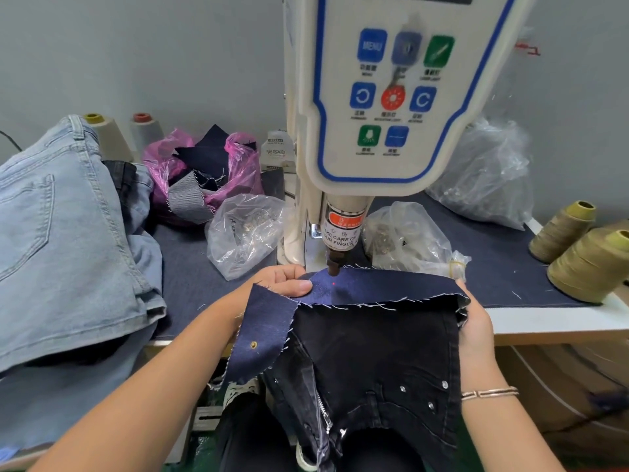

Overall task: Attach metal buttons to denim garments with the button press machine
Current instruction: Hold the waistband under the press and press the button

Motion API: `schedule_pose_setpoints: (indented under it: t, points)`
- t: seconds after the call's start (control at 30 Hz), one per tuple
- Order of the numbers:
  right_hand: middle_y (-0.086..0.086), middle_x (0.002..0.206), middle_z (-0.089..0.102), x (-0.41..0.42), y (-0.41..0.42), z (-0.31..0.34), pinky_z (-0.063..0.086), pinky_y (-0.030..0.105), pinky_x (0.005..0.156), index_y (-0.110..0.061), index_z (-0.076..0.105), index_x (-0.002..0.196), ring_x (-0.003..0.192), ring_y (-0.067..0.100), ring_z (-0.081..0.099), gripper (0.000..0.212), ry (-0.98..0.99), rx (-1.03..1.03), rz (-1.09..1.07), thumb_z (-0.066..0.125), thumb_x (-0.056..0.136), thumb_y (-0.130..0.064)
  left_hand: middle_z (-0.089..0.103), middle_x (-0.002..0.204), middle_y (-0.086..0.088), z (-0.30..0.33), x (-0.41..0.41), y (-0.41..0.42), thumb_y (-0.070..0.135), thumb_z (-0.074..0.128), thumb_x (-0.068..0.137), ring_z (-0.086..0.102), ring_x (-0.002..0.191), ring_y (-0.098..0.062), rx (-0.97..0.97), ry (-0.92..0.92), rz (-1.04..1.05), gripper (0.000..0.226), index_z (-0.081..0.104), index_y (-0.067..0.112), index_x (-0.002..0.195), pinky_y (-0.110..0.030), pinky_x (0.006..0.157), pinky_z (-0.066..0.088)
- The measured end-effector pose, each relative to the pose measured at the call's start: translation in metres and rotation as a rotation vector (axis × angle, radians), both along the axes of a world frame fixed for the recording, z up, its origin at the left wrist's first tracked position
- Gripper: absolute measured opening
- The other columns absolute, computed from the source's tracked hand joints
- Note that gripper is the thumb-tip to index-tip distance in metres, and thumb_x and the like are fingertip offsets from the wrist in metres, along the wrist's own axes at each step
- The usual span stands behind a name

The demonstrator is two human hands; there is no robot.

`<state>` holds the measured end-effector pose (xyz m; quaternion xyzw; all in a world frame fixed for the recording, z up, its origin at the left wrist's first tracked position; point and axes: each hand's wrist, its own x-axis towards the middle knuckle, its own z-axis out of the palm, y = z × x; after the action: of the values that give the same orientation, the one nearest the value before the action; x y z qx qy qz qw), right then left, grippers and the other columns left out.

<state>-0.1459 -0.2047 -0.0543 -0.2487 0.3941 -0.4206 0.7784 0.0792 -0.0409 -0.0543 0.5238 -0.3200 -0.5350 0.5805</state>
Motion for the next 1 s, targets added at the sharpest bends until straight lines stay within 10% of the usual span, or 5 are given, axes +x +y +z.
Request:
schedule_pose_setpoints:
  t: [1.0]
  points:
    - [-0.002,0.064,0.072,0.003,0.002,0.001,0.051,0.019,0.044,-0.015,0.078,0.070,0.059,0.011,0.070,0.026,0.010,-0.065,-0.039,0.062,0.090,-0.019,0.056,0.052,0.007,-0.004,0.004,-0.001,0.005,0.054,0.072,0.051,0.046,-0.002,-0.064,0.001,-0.012,0.012,0.042,0.006,0.074,-0.013,0.048,0.041]
